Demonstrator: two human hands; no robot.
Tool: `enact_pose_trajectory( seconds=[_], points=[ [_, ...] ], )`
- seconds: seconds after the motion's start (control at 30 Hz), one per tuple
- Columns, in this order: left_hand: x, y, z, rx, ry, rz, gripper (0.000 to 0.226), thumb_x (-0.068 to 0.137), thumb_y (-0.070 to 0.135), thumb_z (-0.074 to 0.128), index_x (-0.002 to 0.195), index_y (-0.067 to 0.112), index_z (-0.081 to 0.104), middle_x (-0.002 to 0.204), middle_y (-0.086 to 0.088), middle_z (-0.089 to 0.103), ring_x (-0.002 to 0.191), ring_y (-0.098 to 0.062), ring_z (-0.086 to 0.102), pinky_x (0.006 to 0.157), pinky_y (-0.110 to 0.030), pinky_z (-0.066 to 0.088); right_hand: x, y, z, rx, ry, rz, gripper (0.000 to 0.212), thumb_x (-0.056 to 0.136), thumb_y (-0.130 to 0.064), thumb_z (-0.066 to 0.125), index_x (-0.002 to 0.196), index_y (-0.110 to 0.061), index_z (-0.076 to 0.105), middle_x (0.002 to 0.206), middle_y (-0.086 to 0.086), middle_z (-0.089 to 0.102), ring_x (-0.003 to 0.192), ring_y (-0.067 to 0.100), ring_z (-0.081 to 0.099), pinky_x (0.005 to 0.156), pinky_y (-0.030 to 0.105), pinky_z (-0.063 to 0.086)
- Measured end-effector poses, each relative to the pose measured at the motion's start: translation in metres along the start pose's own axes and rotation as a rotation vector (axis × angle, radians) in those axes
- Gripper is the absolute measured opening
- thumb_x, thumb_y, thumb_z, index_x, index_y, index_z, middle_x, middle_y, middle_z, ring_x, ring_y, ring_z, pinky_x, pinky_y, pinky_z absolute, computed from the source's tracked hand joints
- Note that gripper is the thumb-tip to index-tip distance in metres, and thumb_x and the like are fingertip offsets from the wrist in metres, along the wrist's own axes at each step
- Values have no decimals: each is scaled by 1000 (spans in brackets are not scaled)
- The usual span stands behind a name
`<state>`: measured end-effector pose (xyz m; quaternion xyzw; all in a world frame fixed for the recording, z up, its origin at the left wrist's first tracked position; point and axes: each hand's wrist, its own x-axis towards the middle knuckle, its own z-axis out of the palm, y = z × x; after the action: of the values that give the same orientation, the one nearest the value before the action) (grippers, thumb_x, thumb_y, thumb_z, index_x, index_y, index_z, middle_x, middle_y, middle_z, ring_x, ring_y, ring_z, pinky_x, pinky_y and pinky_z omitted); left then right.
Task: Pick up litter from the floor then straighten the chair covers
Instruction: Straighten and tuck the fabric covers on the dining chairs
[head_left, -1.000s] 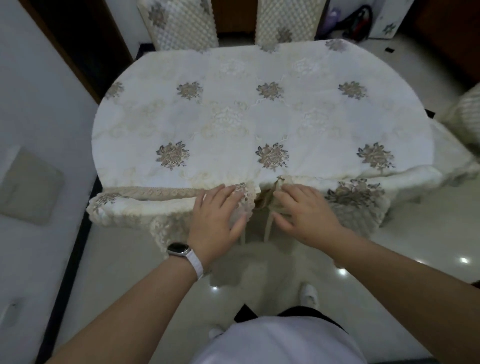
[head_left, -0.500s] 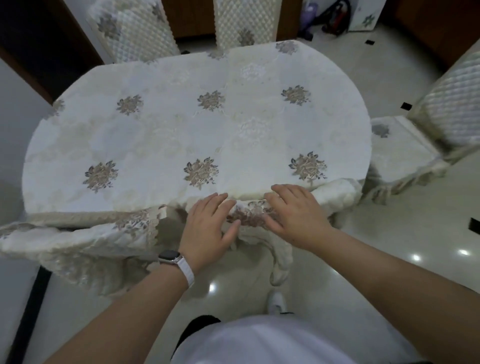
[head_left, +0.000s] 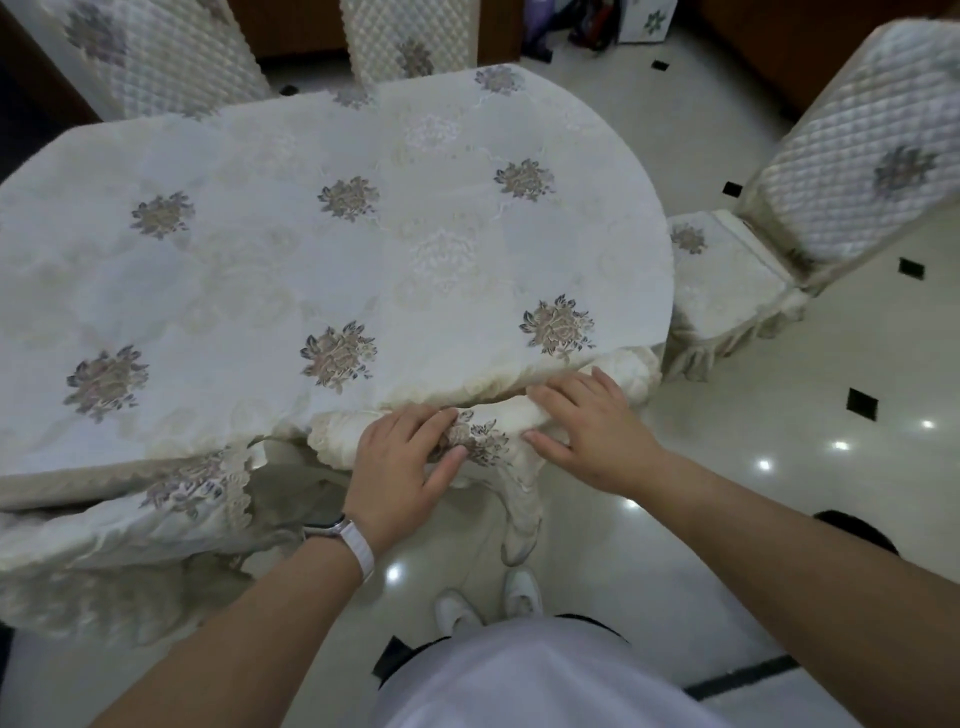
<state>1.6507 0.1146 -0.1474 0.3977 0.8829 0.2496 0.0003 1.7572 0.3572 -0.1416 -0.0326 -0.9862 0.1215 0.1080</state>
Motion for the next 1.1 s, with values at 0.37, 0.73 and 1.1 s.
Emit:
enact_pose_trajectory(
  seconds=[0.37,0.73,1.1],
  points=[
    [7,4,3,109,-29,-117,56,87,69,42,118,28,64,106,2,64,106,-25,57,106,-59,31,12,18,3,19,66,-88,52,86,-57,52,112,-14,65,102,7,66,95,28,58,93,45,43],
    [7,8,5,134,-47,-189,59,88,71,37,117,26,64,111,3,63,108,-24,57,102,-56,36,34,44,20,37,129,-283,60,87,-65,45,84,-9,67,76,8,59,65,29,55,57,38,47],
    [1,14,4,190,-4,-173,61,91,69,35,113,21,66,107,2,64,102,-22,59,97,-47,38,35,46,29,130,283,-325,56,83,-66,53,76,-12,66,72,4,58,63,26,54,55,35,45]
  ],
)
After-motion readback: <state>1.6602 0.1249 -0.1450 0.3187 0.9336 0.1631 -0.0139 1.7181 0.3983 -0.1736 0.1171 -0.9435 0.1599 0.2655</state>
